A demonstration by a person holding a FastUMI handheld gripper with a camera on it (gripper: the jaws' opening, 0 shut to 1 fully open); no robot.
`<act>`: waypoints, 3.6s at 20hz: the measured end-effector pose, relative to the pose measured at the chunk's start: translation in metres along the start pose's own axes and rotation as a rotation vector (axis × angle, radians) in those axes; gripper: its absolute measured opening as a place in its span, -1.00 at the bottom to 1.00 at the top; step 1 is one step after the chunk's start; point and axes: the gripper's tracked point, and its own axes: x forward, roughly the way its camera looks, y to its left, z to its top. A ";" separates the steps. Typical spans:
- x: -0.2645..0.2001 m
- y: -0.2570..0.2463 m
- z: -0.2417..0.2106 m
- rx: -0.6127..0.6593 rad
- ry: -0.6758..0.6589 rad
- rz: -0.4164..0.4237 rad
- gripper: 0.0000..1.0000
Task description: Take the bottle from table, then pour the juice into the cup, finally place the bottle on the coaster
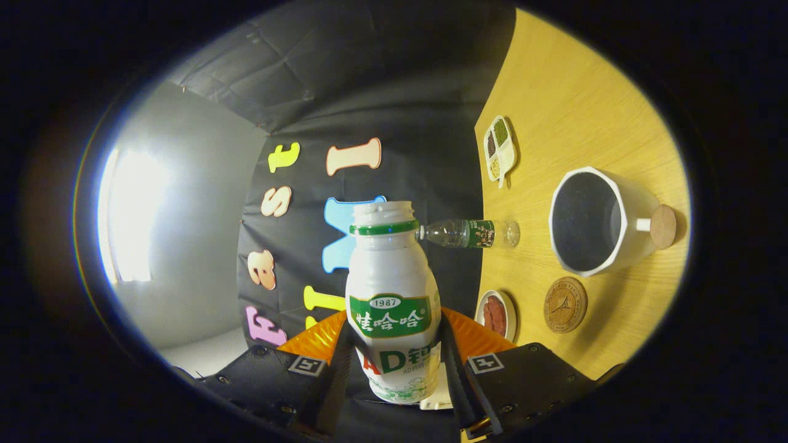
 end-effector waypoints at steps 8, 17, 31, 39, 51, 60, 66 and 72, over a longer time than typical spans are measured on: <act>0.006 -0.029 -0.005 -0.418 0.056 -0.092 0.37; 0.033 -0.056 -0.010 -0.861 0.090 -0.142 0.38; 0.057 -0.098 -0.033 -1.337 0.127 -0.202 0.39; 0.065 -0.114 -0.037 -1.368 0.156 -0.184 0.40; 0.061 -0.116 -0.034 -1.326 0.143 -0.133 0.52; 0.050 -0.118 -0.038 -1.334 0.177 -0.155 0.94; 0.040 -0.062 -0.035 -1.314 0.105 -0.052 0.96; 0.016 0.021 -0.028 -1.310 0.021 0.062 0.96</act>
